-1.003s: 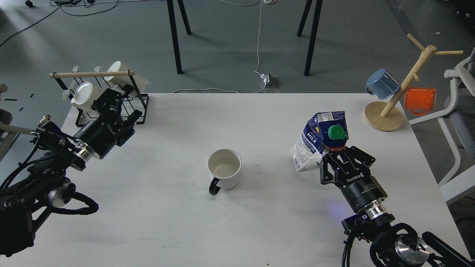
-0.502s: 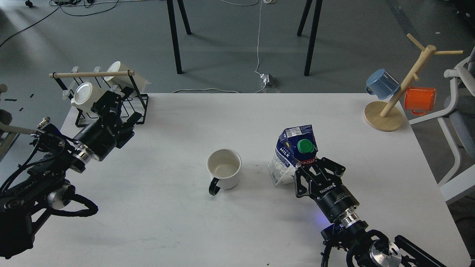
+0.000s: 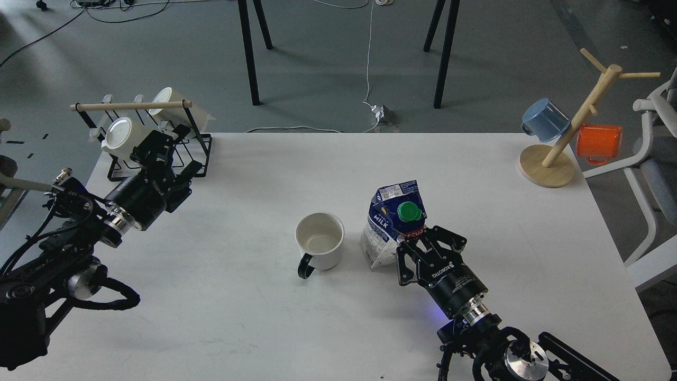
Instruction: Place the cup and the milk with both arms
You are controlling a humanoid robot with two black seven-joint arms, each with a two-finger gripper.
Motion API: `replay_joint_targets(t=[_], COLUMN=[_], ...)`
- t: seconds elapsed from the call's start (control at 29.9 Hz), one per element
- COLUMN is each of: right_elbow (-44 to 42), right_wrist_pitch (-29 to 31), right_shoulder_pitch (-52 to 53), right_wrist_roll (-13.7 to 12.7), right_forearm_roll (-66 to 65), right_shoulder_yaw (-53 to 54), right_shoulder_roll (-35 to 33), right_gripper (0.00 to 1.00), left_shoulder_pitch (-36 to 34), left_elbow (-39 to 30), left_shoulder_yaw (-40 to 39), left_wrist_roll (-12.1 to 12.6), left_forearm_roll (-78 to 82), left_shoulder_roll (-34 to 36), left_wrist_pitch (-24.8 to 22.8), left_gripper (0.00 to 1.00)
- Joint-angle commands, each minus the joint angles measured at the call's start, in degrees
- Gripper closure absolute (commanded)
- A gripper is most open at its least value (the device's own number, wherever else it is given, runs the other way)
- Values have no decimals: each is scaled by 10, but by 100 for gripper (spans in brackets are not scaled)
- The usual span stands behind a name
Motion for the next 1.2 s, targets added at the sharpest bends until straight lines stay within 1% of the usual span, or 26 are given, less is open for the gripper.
replay_joint_targets(t=[0.0, 0.1, 0.2, 0.27, 0.3, 0.33, 0.37, 0.57, 0.67, 0.94, 1.1, 1.17], right_elbow=[-10, -10, -9, -8, -8, -7, -5, 11, 29, 115, 136, 133], right_wrist_pitch=[0, 0, 0, 0, 0, 0, 0, 0, 0, 0, 0, 0], right_shoulder_pitch=[3, 3, 3, 3, 2, 2, 0, -9, -30, -94, -131, -140], right_wrist_roll=[0, 0, -1, 0, 0, -1, -1, -2, -3, -3, 0, 2], right_forearm_roll=[-1, -1, -1, -1, -1, -1, -1, -3, -4, -3, -3, -1], right_shoulder_yaw=[-2, -2, -2, -2, -2, -2, -2, -3, -3, 9, 37, 77], right_shoulder_roll=[8, 7, 7, 7, 6, 6, 6, 2, -12, -109, -183, -211], right_gripper=[72, 65, 54, 38, 25, 0, 2, 1, 1, 1, 1, 1], left_shoulder_pitch=[0, 1, 1, 0, 1, 1, 1, 1, 1, 4, 3, 3], left_elbow=[0, 0, 0, 0, 0, 0, 0, 0, 0, 0, -1, -1], left_shoulder_yaw=[-1, -1, 0, 0, 0, 0, 0, 0, -1, -1, -16, -40], left_wrist_roll=[0, 0, 0, 0, 0, 0, 0, 0, 0, 0, 0, 0], left_forearm_roll=[0, 0, 0, 0, 0, 0, 0, 0, 0, 0, -3, -4], left_shoulder_roll=[1, 0, 1, 0, 0, 0, 0, 0, 0, 0, 3, 13], left_wrist_pitch=[0, 0, 0, 0, 0, -1, 0, 0, 0, 0, -1, -5], left_gripper=[2, 2, 2, 2, 2, 2, 2, 2, 2, 2, 2, 2])
